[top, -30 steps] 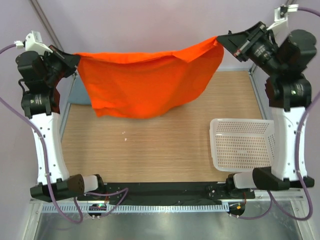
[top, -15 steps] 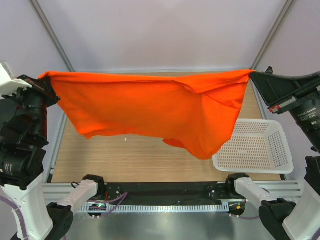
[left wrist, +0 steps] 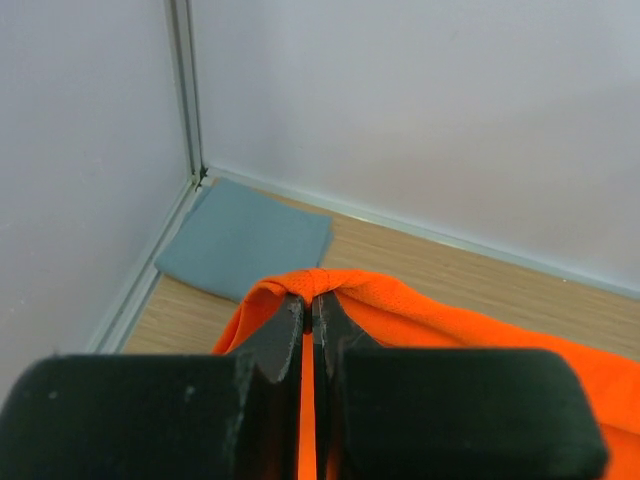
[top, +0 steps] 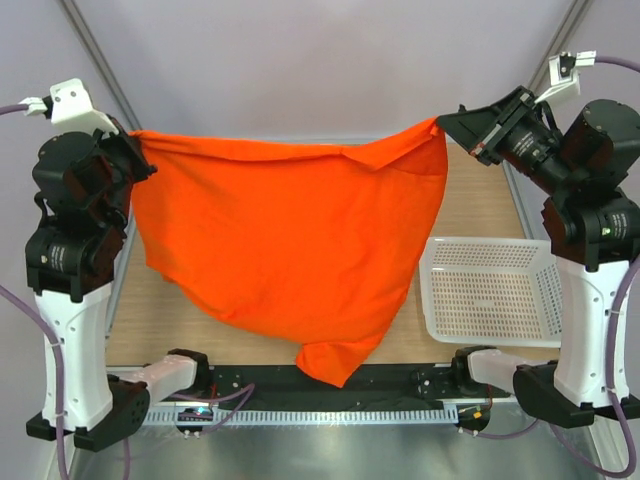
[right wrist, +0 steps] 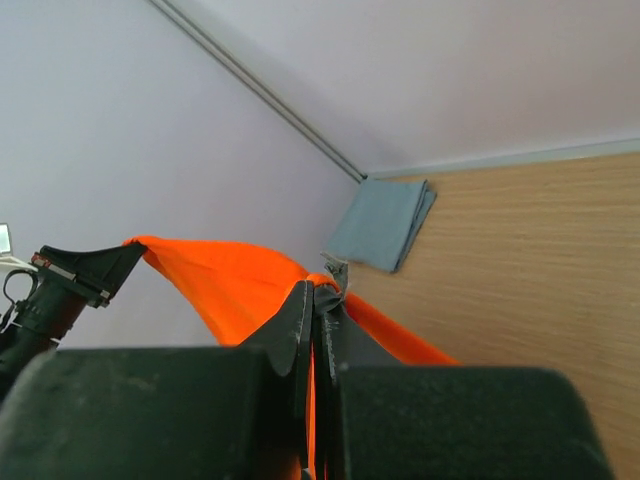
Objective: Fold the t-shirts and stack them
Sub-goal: Flatten the tshirt out
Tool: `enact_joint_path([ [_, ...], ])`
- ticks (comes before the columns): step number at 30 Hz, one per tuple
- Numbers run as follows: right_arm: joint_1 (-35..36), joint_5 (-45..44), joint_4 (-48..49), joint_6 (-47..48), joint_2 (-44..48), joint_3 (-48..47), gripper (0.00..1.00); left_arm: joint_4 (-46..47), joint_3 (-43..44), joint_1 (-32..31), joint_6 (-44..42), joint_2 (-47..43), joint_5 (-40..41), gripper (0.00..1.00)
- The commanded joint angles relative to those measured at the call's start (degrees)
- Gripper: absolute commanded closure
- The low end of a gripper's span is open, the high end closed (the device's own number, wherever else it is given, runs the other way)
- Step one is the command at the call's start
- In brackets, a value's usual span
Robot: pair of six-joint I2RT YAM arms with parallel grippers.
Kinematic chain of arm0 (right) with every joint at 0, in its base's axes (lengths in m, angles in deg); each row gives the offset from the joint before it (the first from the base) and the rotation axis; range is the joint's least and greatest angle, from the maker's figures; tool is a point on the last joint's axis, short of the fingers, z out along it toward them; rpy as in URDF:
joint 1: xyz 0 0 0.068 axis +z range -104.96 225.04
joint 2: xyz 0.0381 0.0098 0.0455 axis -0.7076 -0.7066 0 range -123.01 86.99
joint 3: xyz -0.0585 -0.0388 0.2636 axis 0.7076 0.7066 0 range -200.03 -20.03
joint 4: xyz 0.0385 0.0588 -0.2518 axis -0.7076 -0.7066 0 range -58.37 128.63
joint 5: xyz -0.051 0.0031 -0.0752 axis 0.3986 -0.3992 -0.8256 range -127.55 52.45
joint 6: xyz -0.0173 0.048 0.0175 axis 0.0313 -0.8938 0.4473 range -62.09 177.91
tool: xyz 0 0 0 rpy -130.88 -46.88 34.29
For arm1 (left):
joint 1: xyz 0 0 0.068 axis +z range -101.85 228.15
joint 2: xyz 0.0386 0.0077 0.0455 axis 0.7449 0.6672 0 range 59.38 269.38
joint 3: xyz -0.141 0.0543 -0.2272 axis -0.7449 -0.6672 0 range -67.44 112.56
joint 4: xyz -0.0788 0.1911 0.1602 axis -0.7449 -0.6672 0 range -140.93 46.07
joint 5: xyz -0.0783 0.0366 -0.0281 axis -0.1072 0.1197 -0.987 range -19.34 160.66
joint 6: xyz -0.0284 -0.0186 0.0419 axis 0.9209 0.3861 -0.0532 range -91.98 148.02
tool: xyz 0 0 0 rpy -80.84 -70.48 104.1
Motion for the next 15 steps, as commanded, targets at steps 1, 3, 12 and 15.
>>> enact_joint_path([
  [1,1.2,4.2,2.1,1.2,4.1,-0.9,0.99,1.1,-1.8,-0.4,-0.4,-4.8,-2.1,1.00],
  [3,1.4,5.0,-0.7,2.1,4.4,-2.3,0.98,0.6,-4.5,-0.7,-0.6,-6.9,-2.3,1.00],
  [12,1.3,8.0,-6.7,-1.9,6.6,-9.1,0.99,-0.6,-2.9,-3.3,0.1,-11.2,-2.3,1.00],
  [15,1.2,8.7,-8.5,-3.5,7.2,-12.6,0.99,-0.4,-1.3,-5.1,-0.2,-11.9,-2.5,1.00],
])
